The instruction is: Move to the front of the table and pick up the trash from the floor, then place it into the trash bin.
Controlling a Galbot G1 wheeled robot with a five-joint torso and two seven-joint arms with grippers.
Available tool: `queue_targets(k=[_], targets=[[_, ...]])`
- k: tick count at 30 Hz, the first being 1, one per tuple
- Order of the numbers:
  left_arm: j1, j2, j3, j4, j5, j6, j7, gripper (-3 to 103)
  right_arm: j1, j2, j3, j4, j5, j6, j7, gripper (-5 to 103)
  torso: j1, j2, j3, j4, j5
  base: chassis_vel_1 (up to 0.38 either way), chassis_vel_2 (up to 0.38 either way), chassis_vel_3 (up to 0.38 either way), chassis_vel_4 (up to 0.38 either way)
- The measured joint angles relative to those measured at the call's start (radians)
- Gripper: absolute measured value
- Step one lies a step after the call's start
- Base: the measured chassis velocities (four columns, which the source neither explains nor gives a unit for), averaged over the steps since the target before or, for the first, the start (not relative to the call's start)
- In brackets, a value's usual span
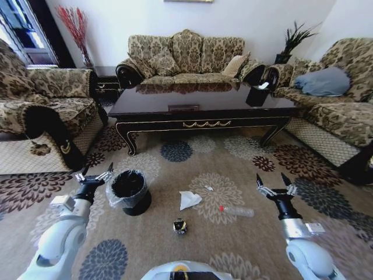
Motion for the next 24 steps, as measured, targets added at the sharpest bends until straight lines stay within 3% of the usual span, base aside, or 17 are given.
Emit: queue_targets(k=[7, 9, 10, 13, 15, 17, 20, 24], targets=[[-0.044, 0.012, 0.033, 0.011, -0.027, 0.046, -0.046, 100, -0.004, -0.007, -0.004, -0.007, -0.004, 0.003, -0.001, 100, 0.000, 0.000, 0.000, -0.0003, -0.0002, -0.041, 0.042, 0.049, -0.041], [-0.058, 0.018, 0.036, 0.025, -0.063, 0.106, -0.116, 100, 0.009, -0.023, -0.015, -0.027, -0.008, 0.005, -0.002, 100, 0.000, 0.000, 0.000, 0.0001, -0.0001, 0.000, 0.000, 0.000, 0.000], [-0.058, 0.018, 0.036, 0.025, -0.063, 0.106, -0.116, 100, 0.009, -0.023, -0.015, -0.027, -0.008, 0.005, -0.002, 100, 0.000, 0.000, 0.000, 0.0001, -0.0001, 0.000, 0.000, 0.000, 0.000], [-0.062, 0.027, 0.035, 0.035, -0.161, 0.226, -0.210, 100, 0.005, -0.029, -0.014, -0.044, -0.011, 0.022, -0.004, 100, 0.000, 0.000, 0.000, -0.0001, -0.0001, 0.000, 0.000, 0.000, 0.000], [-0.064, 0.028, 0.031, 0.057, -0.174, 0.291, -0.243, 100, 0.004, -0.029, -0.011, -0.052, -0.013, 0.028, -0.004, 100, 0.000, 0.000, 0.000, -0.0002, 0.0000, 0.000, 0.000, 0.000, 0.000], [-0.066, 0.028, 0.030, 0.064, -0.174, 0.302, -0.248, 100, 0.004, -0.029, -0.011, -0.054, -0.013, 0.029, -0.004, 100, 0.000, 0.000, 0.000, -0.0001, -0.0001, 0.000, 0.000, 0.000, 0.000], [-0.090, 0.029, 0.037, 0.120, -0.224, 0.377, -0.283, 100, 0.008, -0.027, -0.015, -0.064, -0.020, 0.032, -0.004, 100, 0.000, 0.000, 0.000, 0.0000, -0.0002, 0.000, 0.000, 0.000, 0.000], [-0.120, 0.020, 0.056, 0.170, -0.285, 0.390, -0.288, 100, 0.015, -0.026, -0.024, -0.075, -0.026, 0.032, -0.004, 100, 0.000, 0.000, 0.000, -0.0001, -0.0001, 0.000, 0.000, 0.000, 0.000]])
